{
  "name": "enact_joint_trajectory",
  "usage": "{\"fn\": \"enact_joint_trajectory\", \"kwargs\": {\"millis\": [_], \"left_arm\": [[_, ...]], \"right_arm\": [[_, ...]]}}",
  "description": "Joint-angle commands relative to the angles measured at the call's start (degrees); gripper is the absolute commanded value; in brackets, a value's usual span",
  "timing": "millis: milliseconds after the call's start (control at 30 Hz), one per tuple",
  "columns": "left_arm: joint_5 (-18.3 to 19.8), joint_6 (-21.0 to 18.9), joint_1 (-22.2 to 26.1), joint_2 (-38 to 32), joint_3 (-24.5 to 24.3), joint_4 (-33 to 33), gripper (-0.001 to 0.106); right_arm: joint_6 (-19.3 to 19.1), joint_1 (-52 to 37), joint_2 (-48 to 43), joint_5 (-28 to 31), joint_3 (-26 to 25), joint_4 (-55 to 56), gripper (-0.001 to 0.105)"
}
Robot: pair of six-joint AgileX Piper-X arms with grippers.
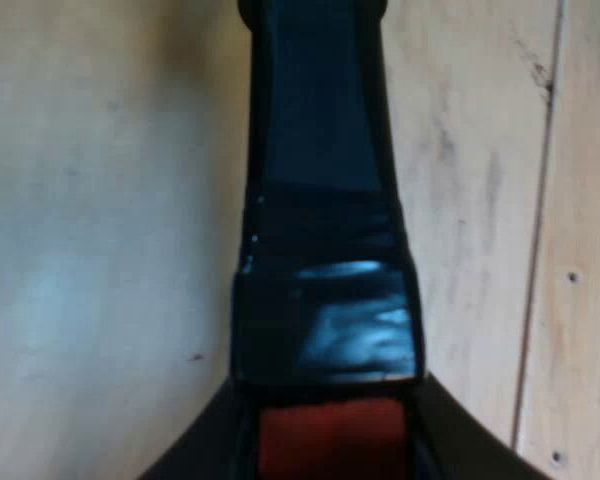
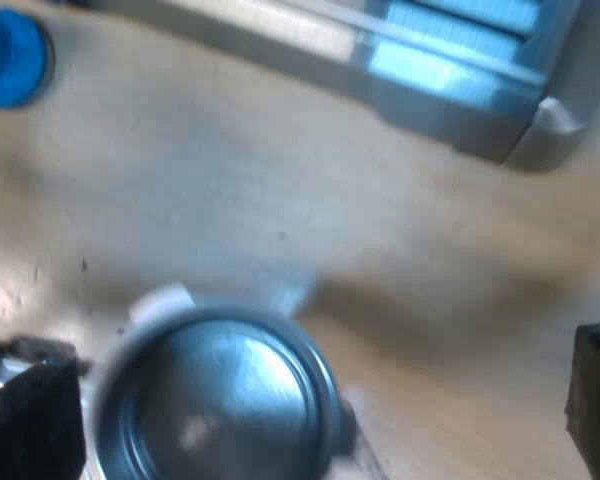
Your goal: Put the handle in the coffee machine
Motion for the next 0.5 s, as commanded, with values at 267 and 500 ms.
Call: {"fn": "enact_joint_trajectory", "kwargs": {"millis": [267,500], "left_arm": [[-2.7,-1.1,9.5,-8.3,-0.6,2.9,0.0],[-3.6,-0.2,14.1,-12.2,-0.6,7.7,0.0]], "right_arm": [[-2.0,-0.2,-7.7,1.5,-0.6,0.0,0.105],[-2.0,-0.2,-8.3,1.3,-0.6,0.0,0.105]]}}
